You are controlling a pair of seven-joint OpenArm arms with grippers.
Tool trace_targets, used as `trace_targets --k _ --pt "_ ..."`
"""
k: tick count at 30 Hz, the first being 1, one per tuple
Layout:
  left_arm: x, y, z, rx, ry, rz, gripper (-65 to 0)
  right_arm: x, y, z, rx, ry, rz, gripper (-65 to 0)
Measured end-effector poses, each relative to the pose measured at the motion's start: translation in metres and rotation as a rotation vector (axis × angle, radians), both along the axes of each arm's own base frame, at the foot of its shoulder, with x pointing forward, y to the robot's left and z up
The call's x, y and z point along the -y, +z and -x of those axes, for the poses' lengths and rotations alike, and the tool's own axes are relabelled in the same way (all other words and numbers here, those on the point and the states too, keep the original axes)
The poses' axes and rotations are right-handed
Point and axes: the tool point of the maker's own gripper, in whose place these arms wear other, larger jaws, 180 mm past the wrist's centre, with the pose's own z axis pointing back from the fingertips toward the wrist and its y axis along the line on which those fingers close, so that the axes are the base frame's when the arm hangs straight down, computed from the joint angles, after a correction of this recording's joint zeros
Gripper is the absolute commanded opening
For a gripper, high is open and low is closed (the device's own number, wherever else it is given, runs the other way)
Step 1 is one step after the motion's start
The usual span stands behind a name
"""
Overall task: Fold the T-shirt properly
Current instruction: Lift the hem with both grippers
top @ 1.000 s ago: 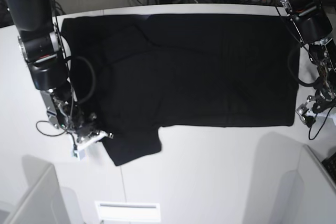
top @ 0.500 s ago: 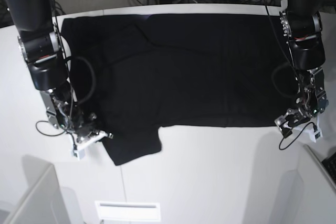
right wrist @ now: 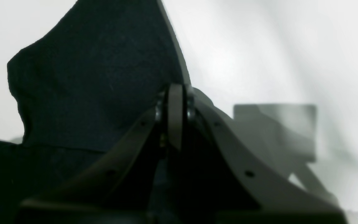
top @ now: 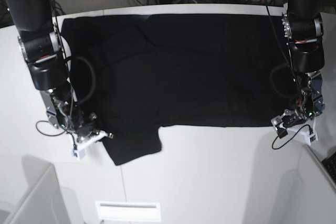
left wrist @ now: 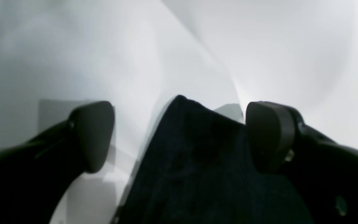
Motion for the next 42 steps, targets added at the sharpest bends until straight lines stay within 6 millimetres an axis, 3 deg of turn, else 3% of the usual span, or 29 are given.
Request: trace_targets --k 8,12,14,15,22,33,39,42 --pt "0.000 -0.001 0.001 -0.003 -0.002 -0.004 -27.6 0.000 0.000 0.000 -0.001 0.000 0.000 -65.0" --pt "-0.002 -0.005 0.002 0.015 0.011 -0.011 -47.7 0.001 -0.001 0.001 -0.001 -0.001 0.000 -65.0" --pt "-0.009 -0.008 0.003 0.034 0.029 -0.029 -61.9 0.002 -0.001 0.001 0.004 -0.007 -0.002 -65.0" --pt "-0.010 -0.010 0.003 0.039 0.036 -0.028 -65.0 0.002 -0.002 0.002 0.003 -0.008 -0.002 -65.0" --pt "-0.010 -0.008 0.000 0.070 0.036 -0.041 -65.0 0.002 -0.002 0.001 0.006 -0.012 -0.006 -65.0" --pt "0.013 -0.001 0.007 0.084 -0.045 -0.048 -65.0 0.001 0.000 0.001 0.007 -0.007 -0.006 -65.0" --pt "0.032 0.018 0.007 0.107 -0.116 -0.043 -65.0 0.005 0.012 0.012 0.055 0.028 -0.008 -65.0" --pt "0.036 0.016 0.012 0.101 -0.128 -0.045 -65.0 0.011 0.021 0.013 0.091 -0.019 -0.058 -65.0"
